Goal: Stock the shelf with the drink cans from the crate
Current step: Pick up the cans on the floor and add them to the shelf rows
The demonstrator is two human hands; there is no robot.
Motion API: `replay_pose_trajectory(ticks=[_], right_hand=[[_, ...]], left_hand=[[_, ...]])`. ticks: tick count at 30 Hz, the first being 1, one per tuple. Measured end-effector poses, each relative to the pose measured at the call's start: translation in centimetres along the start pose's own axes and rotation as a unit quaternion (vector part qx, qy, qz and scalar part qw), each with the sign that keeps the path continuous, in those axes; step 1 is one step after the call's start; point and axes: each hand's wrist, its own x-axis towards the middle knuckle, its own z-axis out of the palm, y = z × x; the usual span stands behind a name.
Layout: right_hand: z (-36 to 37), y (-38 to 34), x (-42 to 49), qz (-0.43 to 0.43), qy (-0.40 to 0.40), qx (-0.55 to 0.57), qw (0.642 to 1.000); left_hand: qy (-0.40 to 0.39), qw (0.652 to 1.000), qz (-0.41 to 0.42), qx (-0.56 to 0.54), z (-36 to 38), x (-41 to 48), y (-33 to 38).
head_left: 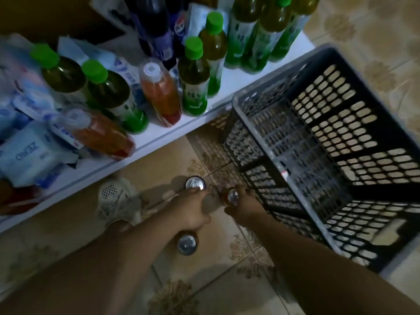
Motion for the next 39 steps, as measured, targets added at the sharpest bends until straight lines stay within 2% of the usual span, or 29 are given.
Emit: replay_pose_trajectory(ticks=[3,7,11,15,18,23,25,27,30,34,36,39], right_hand=[[1.6,0.2,2.8,0.015,-0.003,0.001,1.000],[1.1,0.0,2.6,-0.023,0.041,0.010,0.999],[-2.3,-1.0,-2.6,-0.046,0.074,0.081,0.993],[-7.4,-3.1,-10.1,-0.112,0.141,0.171,0.969],[-11.7,-5.5,-15.8,-0.159,0.186,0.250,0.937],[-18.3,-11.2,-25.0,-0.245,0.274,0.364,0.856],[-20.3,-13.8,-28.7,-0.293,0.278,0.403,0.821],[-21.8,-16.3,-32.2,-0.344,0.248,0.417,0.804],[-23.6,-19.8,-37.0,-0.390,0.244,0.395,0.795],[-24.4,-24.0,-42.5,-0.440,0.264,0.339,0.789],[-24.4,-25.9,-44.5,-0.462,0.259,0.334,0.780],[-24.4,-28.5,-46.3,-0.485,0.245,0.327,0.773]], left_hand=[[0.006,1.000,0.000,0.003,0.7,2.1,-1.5],[-0.004,1.000,-0.021,-0.005,0.3,2.5,-2.1],[-0.006,0.999,-0.016,-0.032,-2.1,0.1,-0.3],[0.034,0.993,0.024,-0.108,-5.9,-5.2,3.4],[0.061,0.977,0.063,-0.192,-9.1,-10.1,5.7],[0.197,0.935,0.135,-0.264,-16.3,-19.6,10.2],[0.249,0.913,0.164,-0.277,-19.3,-23.4,11.5],[0.296,0.894,0.185,-0.282,-21.8,-27.2,12.1],[0.346,0.878,0.204,-0.261,-25.1,-32.9,12.1],[0.377,0.886,0.190,-0.191,-28.1,-39.3,10.0],[0.412,0.892,0.147,-0.117,-29.6,-42.0,8.2],[0.449,0.892,0.034,-0.027,-31.6,-45.5,4.2]])
